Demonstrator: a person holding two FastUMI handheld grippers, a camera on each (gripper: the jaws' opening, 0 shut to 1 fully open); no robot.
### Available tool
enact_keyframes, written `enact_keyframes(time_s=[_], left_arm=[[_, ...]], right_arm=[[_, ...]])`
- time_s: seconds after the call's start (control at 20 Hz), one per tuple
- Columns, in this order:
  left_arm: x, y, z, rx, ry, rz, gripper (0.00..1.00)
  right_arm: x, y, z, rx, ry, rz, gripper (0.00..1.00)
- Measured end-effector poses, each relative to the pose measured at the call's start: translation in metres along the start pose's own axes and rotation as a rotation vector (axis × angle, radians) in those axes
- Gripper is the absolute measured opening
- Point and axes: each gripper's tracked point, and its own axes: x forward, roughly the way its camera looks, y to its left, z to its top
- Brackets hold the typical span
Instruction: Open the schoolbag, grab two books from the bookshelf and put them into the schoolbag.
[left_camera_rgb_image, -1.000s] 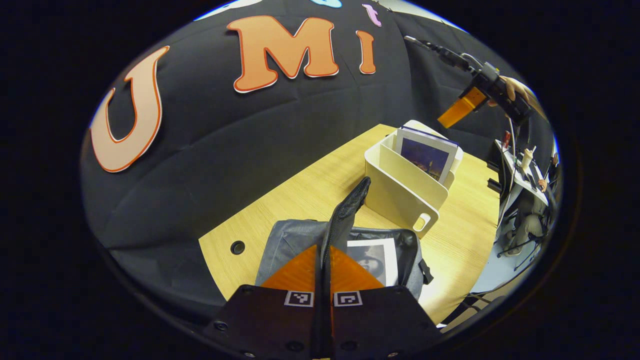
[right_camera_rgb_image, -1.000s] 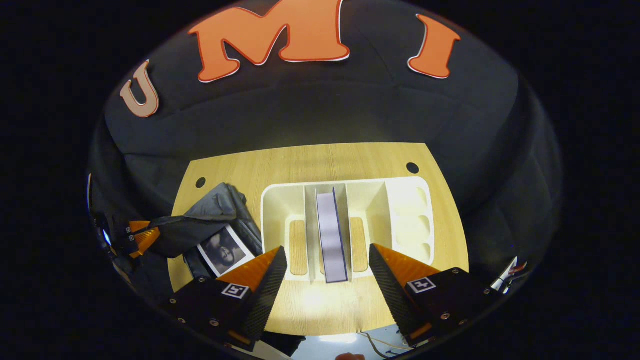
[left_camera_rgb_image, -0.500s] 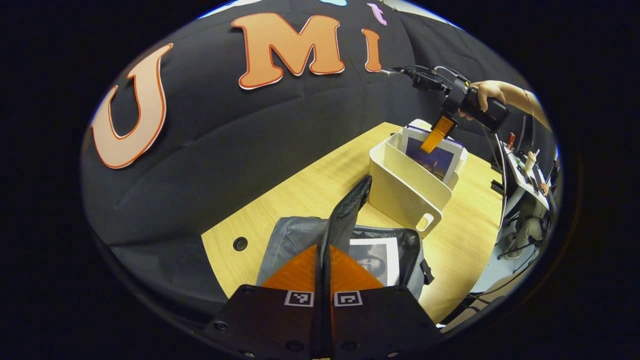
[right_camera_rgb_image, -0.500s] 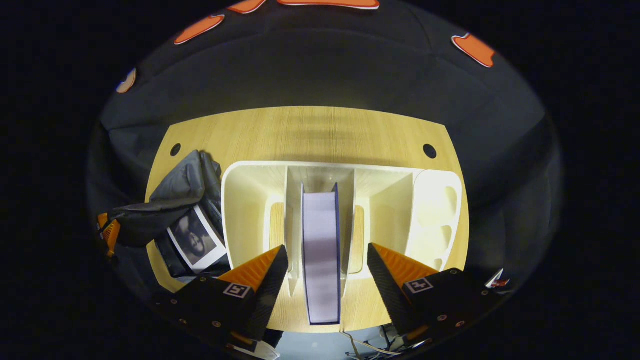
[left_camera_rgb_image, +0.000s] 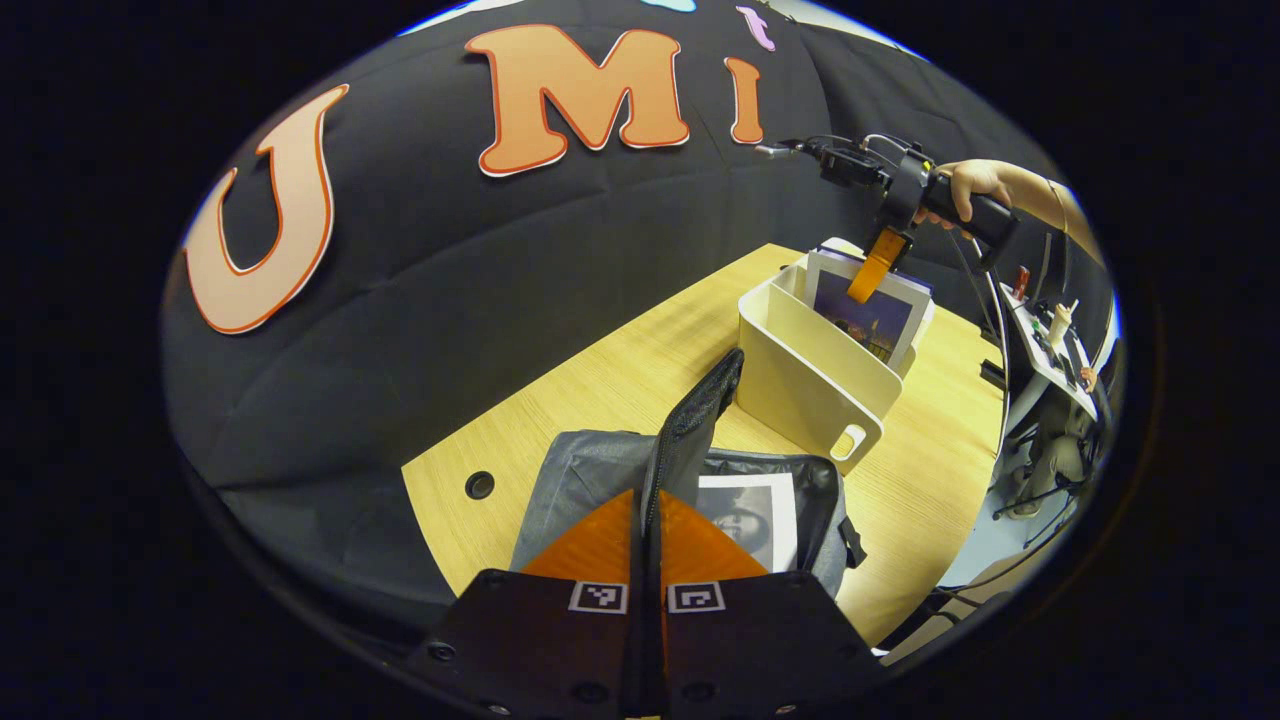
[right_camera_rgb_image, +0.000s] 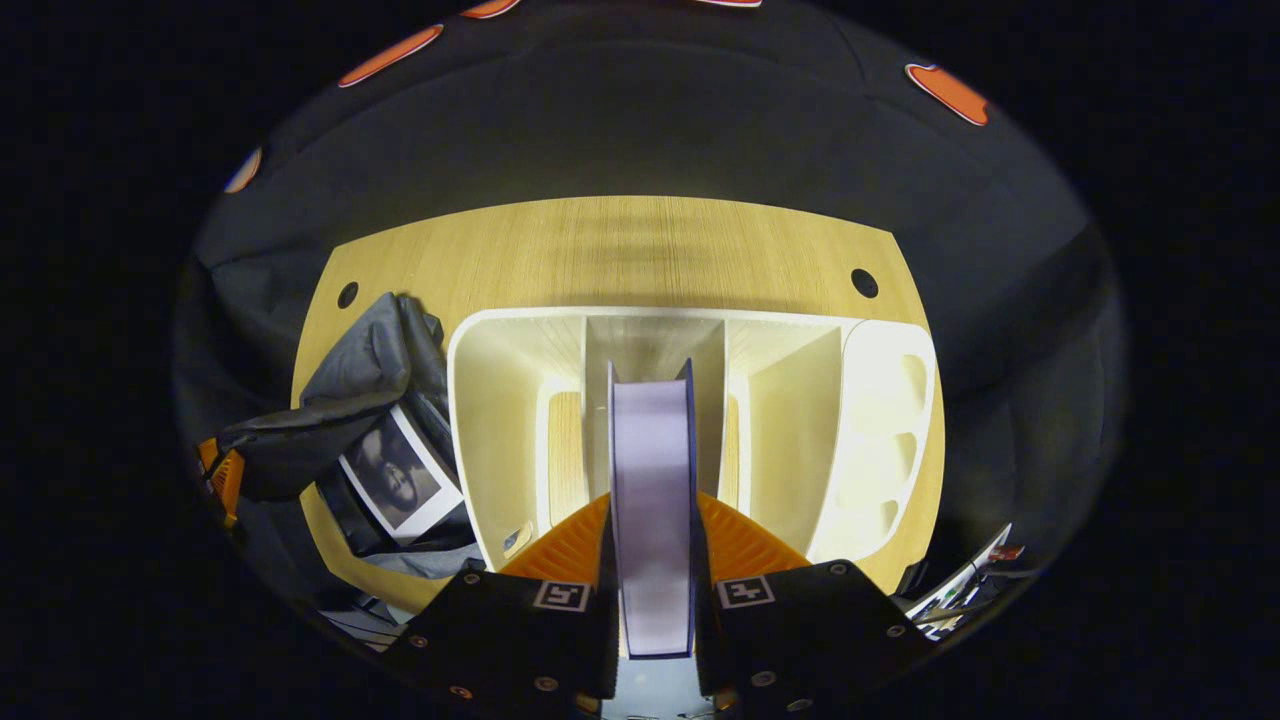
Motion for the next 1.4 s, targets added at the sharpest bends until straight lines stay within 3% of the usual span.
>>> enact_keyframes(time_s=[0.4, 0.5, 0.6, 0.85, 1.05, 1.2, 1.25, 1.4], left_arm=[[-0.005, -0.006, -0.001, -0.005, -0.016, -0.023, 0.01], [-0.006, -0.007, 0.000, 0.001, -0.020, -0.023, 0.01], [-0.005, -0.009, 0.000, 0.002, -0.018, -0.030, 0.01], [-0.007, -0.009, 0.002, 0.035, -0.015, -0.027, 0.01], [-0.010, -0.010, 0.007, 0.055, -0.019, -0.016, 0.01], [-0.011, -0.008, 0.009, 0.075, -0.023, -0.005, 0.01], [-0.012, -0.006, 0.011, 0.080, -0.024, 0.005, 0.01], [-0.015, -0.002, 0.015, 0.090, -0.032, 0.023, 0.01]], right_arm=[[-0.116, -0.003, -0.003, -0.002, -0.134, -0.062, 0.31], [-0.153, -0.005, -0.007, 0.045, -0.211, -0.080, 0.31], [-0.191, -0.004, -0.016, 0.110, -0.290, -0.051, 0.28], [-0.253, 0.008, -0.051, 0.241, -0.459, 0.082, 0.28], [-0.272, 0.035, -0.085, 0.381, -0.550, 0.270, 0.28], [-0.258, 0.052, -0.113, 0.501, -0.578, 0.419, 0.28], [-0.244, 0.063, -0.124, 0.564, -0.570, 0.489, 0.28], [-0.192, 0.080, -0.144, 0.690, -0.519, 0.607, 0.28]])
